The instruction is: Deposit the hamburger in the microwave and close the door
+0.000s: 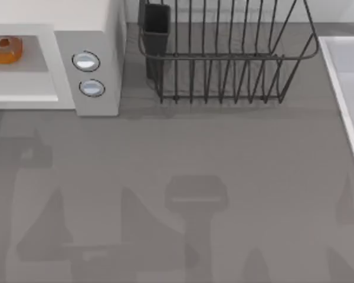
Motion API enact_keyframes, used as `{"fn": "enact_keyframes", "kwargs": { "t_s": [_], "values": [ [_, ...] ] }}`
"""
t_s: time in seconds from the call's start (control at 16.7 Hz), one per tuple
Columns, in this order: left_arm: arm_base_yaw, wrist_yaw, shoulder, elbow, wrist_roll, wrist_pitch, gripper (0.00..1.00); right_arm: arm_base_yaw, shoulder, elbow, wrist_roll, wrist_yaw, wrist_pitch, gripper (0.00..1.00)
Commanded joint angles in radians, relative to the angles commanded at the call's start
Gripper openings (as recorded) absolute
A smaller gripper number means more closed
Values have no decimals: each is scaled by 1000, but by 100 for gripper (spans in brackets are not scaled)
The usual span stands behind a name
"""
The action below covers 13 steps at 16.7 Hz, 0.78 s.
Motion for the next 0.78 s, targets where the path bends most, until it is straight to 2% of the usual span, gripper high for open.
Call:
{"fn": "enact_keyframes", "kwargs": {
  "t_s": [0.54, 0.78],
  "values": [
    [-133, -116, -714, -277, -52, -233, 100, 0, 0, 0, 0, 0, 0, 100],
    [-170, -149, -888, -347, -64, -291, 100, 0, 0, 0, 0, 0, 0, 100]
  ]
}}
